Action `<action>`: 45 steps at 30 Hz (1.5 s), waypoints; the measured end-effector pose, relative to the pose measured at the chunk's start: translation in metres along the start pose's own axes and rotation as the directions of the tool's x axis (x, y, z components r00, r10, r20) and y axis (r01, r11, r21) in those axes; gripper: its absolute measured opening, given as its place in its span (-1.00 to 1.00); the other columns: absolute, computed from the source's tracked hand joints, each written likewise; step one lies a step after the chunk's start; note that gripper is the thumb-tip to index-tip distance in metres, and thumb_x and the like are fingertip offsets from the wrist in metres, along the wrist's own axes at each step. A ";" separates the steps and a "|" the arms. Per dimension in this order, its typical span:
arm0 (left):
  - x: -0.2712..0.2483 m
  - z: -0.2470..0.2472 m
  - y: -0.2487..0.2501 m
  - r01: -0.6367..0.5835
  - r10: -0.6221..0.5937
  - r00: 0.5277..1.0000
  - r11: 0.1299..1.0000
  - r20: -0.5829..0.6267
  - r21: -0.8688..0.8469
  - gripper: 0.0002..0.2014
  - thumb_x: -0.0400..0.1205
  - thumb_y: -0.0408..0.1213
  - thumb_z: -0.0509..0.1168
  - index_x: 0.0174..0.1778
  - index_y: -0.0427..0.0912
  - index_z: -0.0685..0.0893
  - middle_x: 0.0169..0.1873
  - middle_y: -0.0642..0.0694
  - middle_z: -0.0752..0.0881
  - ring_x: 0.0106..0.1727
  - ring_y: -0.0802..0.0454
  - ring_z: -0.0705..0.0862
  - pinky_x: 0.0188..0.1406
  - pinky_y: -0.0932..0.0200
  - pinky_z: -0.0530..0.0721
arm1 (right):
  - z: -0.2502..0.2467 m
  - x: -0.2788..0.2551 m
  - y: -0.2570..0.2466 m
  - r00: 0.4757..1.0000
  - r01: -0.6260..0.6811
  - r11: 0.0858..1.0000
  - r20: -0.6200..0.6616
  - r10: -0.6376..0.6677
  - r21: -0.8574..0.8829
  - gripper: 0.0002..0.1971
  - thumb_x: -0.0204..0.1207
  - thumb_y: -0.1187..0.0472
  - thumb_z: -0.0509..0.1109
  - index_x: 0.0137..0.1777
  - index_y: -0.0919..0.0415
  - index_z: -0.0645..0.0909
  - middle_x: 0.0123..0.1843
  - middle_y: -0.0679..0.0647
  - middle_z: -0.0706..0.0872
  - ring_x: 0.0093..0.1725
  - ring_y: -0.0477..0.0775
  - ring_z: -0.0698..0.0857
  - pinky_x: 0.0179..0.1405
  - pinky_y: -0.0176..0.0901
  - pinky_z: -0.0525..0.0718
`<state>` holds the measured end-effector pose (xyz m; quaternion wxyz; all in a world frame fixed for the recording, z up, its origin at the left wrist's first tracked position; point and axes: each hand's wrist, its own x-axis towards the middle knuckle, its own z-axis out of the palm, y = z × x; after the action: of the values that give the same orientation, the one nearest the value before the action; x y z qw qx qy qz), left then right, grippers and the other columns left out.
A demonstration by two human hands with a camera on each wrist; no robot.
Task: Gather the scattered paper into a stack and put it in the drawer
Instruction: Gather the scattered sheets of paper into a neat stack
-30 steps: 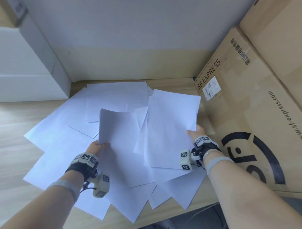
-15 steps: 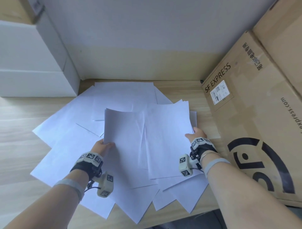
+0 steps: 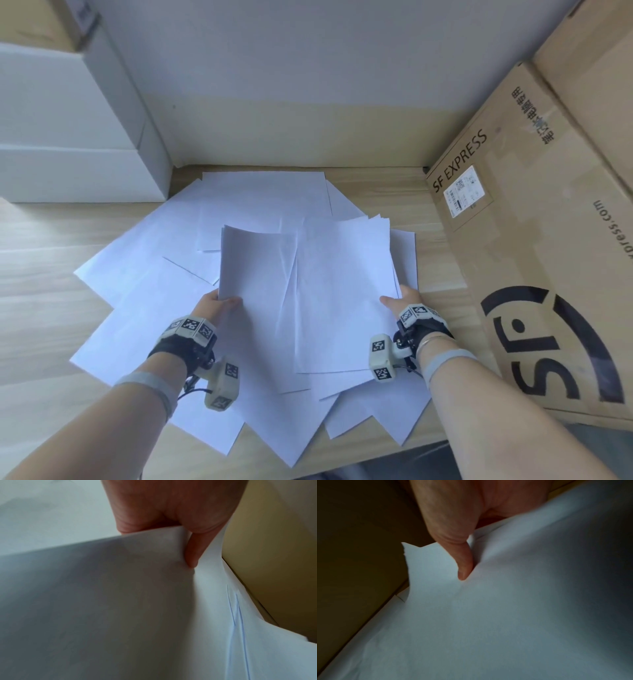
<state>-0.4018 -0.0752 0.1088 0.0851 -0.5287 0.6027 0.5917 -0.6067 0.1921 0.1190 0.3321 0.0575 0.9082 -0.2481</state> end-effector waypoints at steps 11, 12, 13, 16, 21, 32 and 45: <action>0.003 -0.015 -0.004 -0.024 0.024 0.999 1.000 -0.042 0.008 -0.90 0.57 -0.43 0.28 -0.02 -0.29 0.60 -0.23 -0.26 0.64 -0.31 -0.09 0.58 -0.05 0.09 0.50 | -0.054 -0.006 0.009 0.990 -0.022 0.982 -0.134 0.048 0.187 -0.64 0.56 0.37 0.33 0.33 0.50 0.54 0.34 0.38 0.63 0.28 0.31 0.63 0.11 -0.10 0.53; 0.003 -0.013 -0.004 -0.026 0.027 0.999 1.000 -0.040 0.008 -0.91 0.57 -0.44 0.27 -0.03 -0.29 0.59 -0.28 -0.23 0.64 -0.35 -0.05 0.56 -0.06 0.10 0.49 | -0.054 -0.007 0.009 0.992 -0.038 0.985 -0.111 0.057 0.169 -0.63 0.57 0.35 0.32 0.35 0.49 0.52 0.35 0.36 0.62 0.33 0.32 0.61 0.14 -0.09 0.53; 0.004 -0.012 -0.005 -0.026 0.026 0.999 1.000 -0.038 0.010 -0.92 0.58 -0.44 0.27 -0.04 -0.28 0.58 -0.34 -0.20 0.63 -0.37 -0.03 0.55 -0.09 0.11 0.50 | -0.053 -0.007 0.011 0.993 -0.043 0.986 -0.102 0.059 0.159 -0.63 0.58 0.35 0.32 0.35 0.50 0.51 0.36 0.36 0.62 0.34 0.33 0.60 0.20 -0.05 0.54; 0.003 -0.008 -0.008 -0.019 0.020 0.999 0.999 -0.034 0.030 -0.94 0.57 -0.45 0.26 -0.07 -0.28 0.59 -0.33 -0.23 0.64 -0.36 -0.05 0.56 -0.22 0.19 0.51 | -0.050 -0.005 0.016 0.986 -0.027 0.984 -0.158 0.056 0.178 -0.65 0.58 0.37 0.30 0.30 0.56 0.53 0.32 0.41 0.64 0.25 0.33 0.65 0.26 0.07 0.57; 0.008 -0.007 -0.015 -0.012 0.013 0.999 1.000 -0.035 0.021 -0.91 0.55 -0.44 0.27 -0.07 -0.30 0.63 -0.16 -0.33 0.66 -0.16 -0.17 0.60 -0.05 0.07 0.53 | -0.052 -0.007 0.026 0.969 -0.011 0.970 -0.235 0.070 0.243 -0.66 0.61 0.33 0.26 0.31 0.52 0.54 0.23 0.42 0.68 -0.07 0.11 0.53 -0.09 -0.14 0.44; 0.013 -0.008 -0.018 -0.010 0.011 1.000 0.999 -0.027 0.042 -0.82 0.55 -0.43 0.28 0.04 -0.34 0.66 -0.14 -0.32 0.67 -0.11 -0.19 0.62 0.02 0.02 0.55 | -0.075 -0.009 0.033 0.905 0.015 0.934 -0.403 0.139 0.357 -0.72 0.54 0.35 0.22 0.18 0.42 0.62 -0.11 0.16 0.61 -0.14 0.13 0.54 -0.13 -0.16 0.45; 0.007 -0.008 -0.013 -0.059 0.061 0.998 0.991 -0.014 0.117 -0.91 0.56 -0.45 0.23 -0.07 -0.30 0.61 -0.23 -0.29 0.65 -0.23 -0.12 0.57 -0.25 0.18 0.46 | -0.060 -0.012 0.012 0.954 0.074 0.917 -0.297 0.050 0.392 -0.67 0.53 0.32 0.29 0.25 0.44 0.60 -0.05 0.20 0.67 -0.08 0.09 0.57 -0.07 -0.15 0.47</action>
<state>-0.3912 -0.0820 0.0974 0.0930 -0.5096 0.6525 0.5531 -0.6290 0.2325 0.1613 0.1699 0.1553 0.8788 -0.4181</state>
